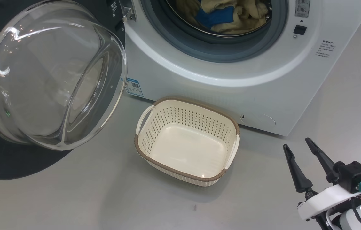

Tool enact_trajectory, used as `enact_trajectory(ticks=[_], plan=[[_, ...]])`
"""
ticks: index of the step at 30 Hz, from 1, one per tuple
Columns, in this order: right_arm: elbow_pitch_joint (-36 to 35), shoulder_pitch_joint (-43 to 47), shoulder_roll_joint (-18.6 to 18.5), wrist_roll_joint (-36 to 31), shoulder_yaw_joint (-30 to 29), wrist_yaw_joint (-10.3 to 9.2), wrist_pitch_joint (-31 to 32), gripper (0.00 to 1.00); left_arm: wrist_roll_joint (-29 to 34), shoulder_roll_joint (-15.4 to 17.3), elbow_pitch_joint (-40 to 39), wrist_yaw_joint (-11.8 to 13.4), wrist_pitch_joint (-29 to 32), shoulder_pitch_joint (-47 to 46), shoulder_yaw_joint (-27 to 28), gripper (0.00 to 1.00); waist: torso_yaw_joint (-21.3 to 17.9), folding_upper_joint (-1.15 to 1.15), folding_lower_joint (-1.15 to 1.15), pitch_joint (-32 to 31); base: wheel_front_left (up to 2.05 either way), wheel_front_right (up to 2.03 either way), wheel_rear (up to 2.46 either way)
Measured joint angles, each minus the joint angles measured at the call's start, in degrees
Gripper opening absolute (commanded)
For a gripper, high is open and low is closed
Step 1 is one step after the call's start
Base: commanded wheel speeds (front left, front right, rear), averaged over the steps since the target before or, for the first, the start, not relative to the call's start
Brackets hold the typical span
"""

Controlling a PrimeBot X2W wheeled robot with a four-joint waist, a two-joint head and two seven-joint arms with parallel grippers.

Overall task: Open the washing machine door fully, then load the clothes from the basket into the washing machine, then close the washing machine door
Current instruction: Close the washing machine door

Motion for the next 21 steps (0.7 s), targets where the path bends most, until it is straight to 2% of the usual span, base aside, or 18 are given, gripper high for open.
enact_trajectory(ticks=[8, 21], plan=[[-0.01, 0.0, 0.04, 0.01, 0.08, 0.0, 0.0, 1.0, 0.44, -0.26, 0.11, 0.0, 0.01, 1.86, -0.3, 0.0, 0.09, 0.0, 0.0, -0.06, 0.0, 0.0, 0.0], [-0.07, -0.02, 0.12, 0.02, -0.02, 0.0, 0.0, 1.0, -2.44, -2.36, -2.56, 0.0, 3.03, 2.13, -1.32, 0.0, 0.3, 0.0, 0.0, 0.87, 0.0, 0.0, 0.0]])
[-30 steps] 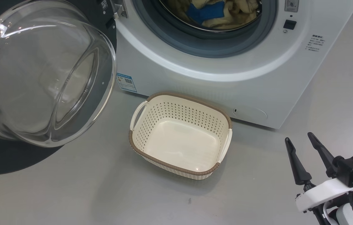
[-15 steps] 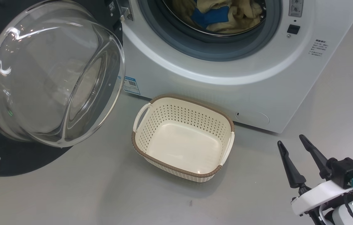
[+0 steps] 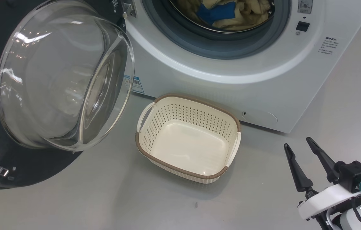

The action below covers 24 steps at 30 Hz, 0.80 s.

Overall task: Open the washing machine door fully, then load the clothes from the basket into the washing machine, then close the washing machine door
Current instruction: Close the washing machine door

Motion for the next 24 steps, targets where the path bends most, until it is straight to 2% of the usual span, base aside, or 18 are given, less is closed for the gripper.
enact_trajectory(ticks=[8, 17, 24], plan=[[-0.08, -0.03, 0.92, 0.05, -0.43, 0.0, 0.0, 1.0, -1.56, -0.09, -3.39, 0.0, 2.32, 0.03, 0.24, 0.0, -0.1, 0.0, 0.0, 0.38, 0.0, 0.0, 0.0], [-0.24, -0.08, 2.43, 0.08, -1.4, 0.0, 0.0, 1.0, -1.56, -0.2, -7.78, 0.0, 6.94, 2.69, -2.86, 0.0, -0.14, 0.0, 0.0, 0.95, 0.0, 0.0, 0.0], [-0.18, -0.08, 3.34, 0.08, -2.57, 0.0, 0.0, 1.0, -3.1, -2.09, -12.55, 0.0, 10.16, 4.44, -5.53, 0.0, 0.31, 0.0, 0.0, 0.87, 0.0, 0.0, 0.0]])
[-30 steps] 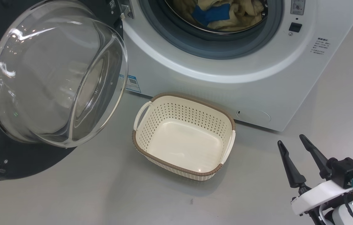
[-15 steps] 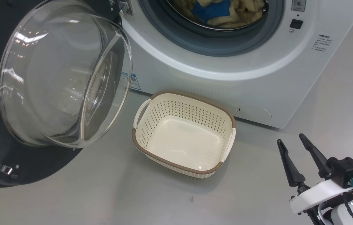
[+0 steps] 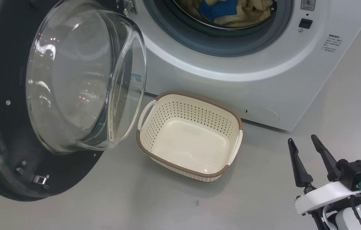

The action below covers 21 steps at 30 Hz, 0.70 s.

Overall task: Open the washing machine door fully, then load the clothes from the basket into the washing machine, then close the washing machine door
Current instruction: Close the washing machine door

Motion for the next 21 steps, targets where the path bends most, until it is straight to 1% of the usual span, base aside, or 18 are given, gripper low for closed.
enact_trajectory(ticks=[4, 12, 21], plan=[[0.07, -0.03, 1.04, 0.0, 0.23, 0.0, 0.0, 1.0, -0.44, -0.75, -3.79, 0.0, 2.03, 1.9, -1.33, 0.0, 0.05, 0.0, 0.0, -0.48, 0.0, 0.0, 0.0], [0.19, -0.06, 1.62, 0.0, 0.16, 0.0, 0.0, 1.0, -1.26, -2.99, -11.82, 0.0, 4.92, 4.54, -3.93, 0.0, -0.53, 0.0, 0.0, -1.4, 0.0, 0.0, 0.0], [0.27, -0.12, 2.78, 0.0, 0.87, 0.0, 0.0, 1.0, -1.82, -5.83, -16.89, 0.0, 6.48, 7.46, -5.95, 0.0, -2.83, 0.0, 0.0, -2.24, 0.0, 0.0, 0.0]])
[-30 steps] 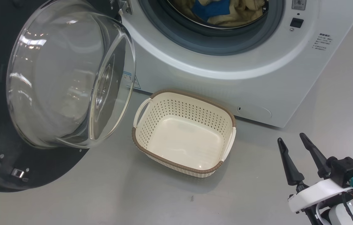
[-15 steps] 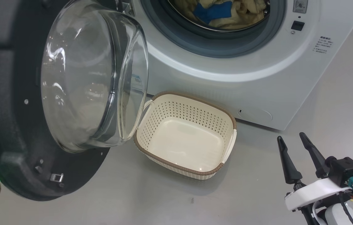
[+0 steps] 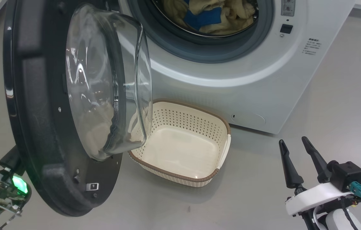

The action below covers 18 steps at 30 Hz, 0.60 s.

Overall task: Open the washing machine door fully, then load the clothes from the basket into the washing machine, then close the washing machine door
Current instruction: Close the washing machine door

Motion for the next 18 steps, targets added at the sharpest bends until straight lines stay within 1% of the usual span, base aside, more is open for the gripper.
enact_trajectory(ticks=[8, 13, 18], plan=[[0.13, -0.02, 0.97, 0.0, -0.16, 0.0, 0.0, 1.0, -0.11, -2.92, -1.67, 0.0, -0.94, 1.12, 0.15, 0.0, -3.01, 0.0, 0.0, -0.54, 0.0, 0.0, 0.0], [0.13, -0.01, 1.85, 0.0, -0.63, 0.0, 0.0, 1.0, -0.08, -5.08, -2.66, 0.0, -1.64, 1.48, -1.05, 0.0, -5.41, 0.0, 0.0, -0.73, 0.0, 0.0, 0.0], [0.13, 0.01, 1.96, 0.0, -1.01, 0.0, 0.0, 1.0, 0.01, -8.12, -3.09, 0.0, -2.43, 1.25, -3.34, 0.0, -7.6, 0.0, 0.0, -0.96, 0.0, 0.0, 0.0]])
